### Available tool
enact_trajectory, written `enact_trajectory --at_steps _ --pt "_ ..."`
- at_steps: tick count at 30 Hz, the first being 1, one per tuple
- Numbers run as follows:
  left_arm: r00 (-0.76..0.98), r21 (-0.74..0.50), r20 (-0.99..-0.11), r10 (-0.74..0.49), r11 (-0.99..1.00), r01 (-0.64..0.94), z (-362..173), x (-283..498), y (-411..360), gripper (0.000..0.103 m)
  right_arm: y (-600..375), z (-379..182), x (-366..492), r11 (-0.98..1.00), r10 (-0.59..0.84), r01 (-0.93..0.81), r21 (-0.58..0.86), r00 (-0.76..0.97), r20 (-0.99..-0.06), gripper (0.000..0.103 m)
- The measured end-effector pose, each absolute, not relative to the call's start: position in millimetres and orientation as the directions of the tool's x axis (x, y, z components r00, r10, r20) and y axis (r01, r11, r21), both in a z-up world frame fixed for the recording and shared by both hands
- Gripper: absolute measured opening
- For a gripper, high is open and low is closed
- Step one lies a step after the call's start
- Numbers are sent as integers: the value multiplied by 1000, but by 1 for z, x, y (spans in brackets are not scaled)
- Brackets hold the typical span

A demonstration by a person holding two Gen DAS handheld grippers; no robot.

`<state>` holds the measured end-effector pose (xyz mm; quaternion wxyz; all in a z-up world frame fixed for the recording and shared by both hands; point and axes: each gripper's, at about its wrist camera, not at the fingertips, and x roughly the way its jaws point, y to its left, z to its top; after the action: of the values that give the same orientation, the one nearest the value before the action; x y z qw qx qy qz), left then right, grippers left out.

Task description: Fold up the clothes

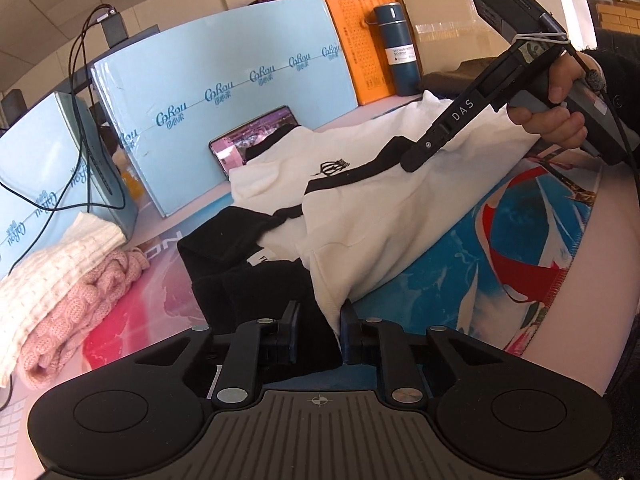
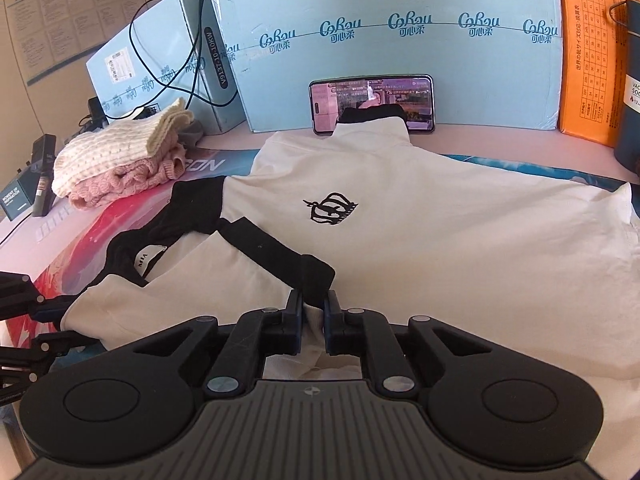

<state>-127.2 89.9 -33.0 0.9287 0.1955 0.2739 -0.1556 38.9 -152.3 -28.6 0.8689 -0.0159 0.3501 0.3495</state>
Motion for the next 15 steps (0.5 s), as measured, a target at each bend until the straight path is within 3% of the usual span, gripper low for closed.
enact_trajectory --at_steps 1,3,4,8,12,15 --pt "799 255 -565 -205 878 405 -28 -128 93 32 -152 -29 39 757 594 -616 217 512 -620 13" --pt "814 213 -521 -256 885 415 -16 -131 99 81 -154 -29 43 764 595 -601 236 513 -619 19" --pt "832 186 -476 -286 892 413 -9 -132 103 89 -156 -30 46 764 601 -591 257 507 -618 25" --pt "852 -7 -337 -400 906 422 12 -100 120 92 -157 -31 50 759 616 -584 287 503 -606 26" --pt "840 38 -411 -353 914 403 8 -27 107 91 -157 -32 52 754 629 -581 307 504 -592 26" --pt "776 50 -500 -384 882 469 -7 10 87 91 -156 -33 54 749 639 -579 322 504 -582 25"
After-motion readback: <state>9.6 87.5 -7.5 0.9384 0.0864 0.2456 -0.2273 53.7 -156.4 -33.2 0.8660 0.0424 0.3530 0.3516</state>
